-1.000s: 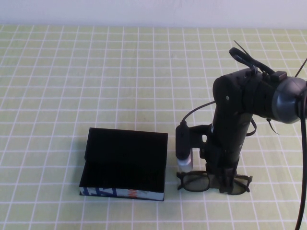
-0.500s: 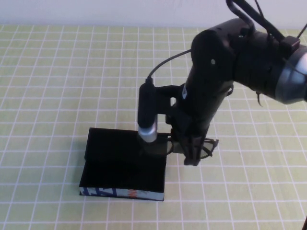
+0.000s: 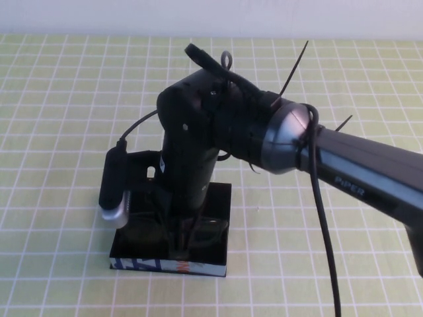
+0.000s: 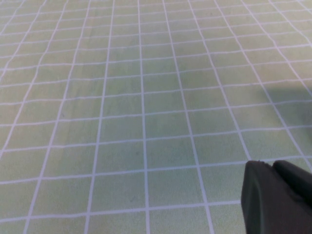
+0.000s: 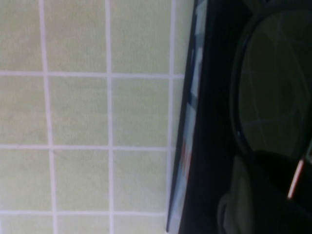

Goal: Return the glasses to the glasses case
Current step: Place the glasses in the glasses case

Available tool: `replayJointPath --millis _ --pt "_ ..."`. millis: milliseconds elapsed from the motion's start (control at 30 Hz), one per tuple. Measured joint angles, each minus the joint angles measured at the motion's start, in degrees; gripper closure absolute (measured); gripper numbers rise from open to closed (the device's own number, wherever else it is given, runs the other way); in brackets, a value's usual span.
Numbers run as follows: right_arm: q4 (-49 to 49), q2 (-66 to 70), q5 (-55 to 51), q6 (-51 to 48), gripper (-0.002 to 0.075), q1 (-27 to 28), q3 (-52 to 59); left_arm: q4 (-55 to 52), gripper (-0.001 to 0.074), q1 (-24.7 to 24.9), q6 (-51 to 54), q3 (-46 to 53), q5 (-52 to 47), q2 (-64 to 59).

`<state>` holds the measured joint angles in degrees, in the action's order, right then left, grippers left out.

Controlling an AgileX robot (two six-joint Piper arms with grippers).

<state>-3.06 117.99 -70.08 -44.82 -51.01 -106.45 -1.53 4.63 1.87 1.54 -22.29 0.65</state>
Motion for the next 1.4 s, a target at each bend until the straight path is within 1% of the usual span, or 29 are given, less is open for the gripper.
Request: replayJointPath --millis 667,1067,1400 --pt "1.0 6.0 0.0 0.3 0.0672 -0.7 -1.0 0.0 0.0738 0.0 0.0 0.0 0.0 0.0" --pt "1.0 6.8 0.2 0.3 0.0673 -0.7 -2.3 0.0 0.0738 0.0 0.0 0.0 0.0 0.0" --pt "1.9 7.3 0.0 3.0 0.0673 -0.7 -4.5 0.0 0.0738 0.0 0.0 0.0 0.0 0.0"
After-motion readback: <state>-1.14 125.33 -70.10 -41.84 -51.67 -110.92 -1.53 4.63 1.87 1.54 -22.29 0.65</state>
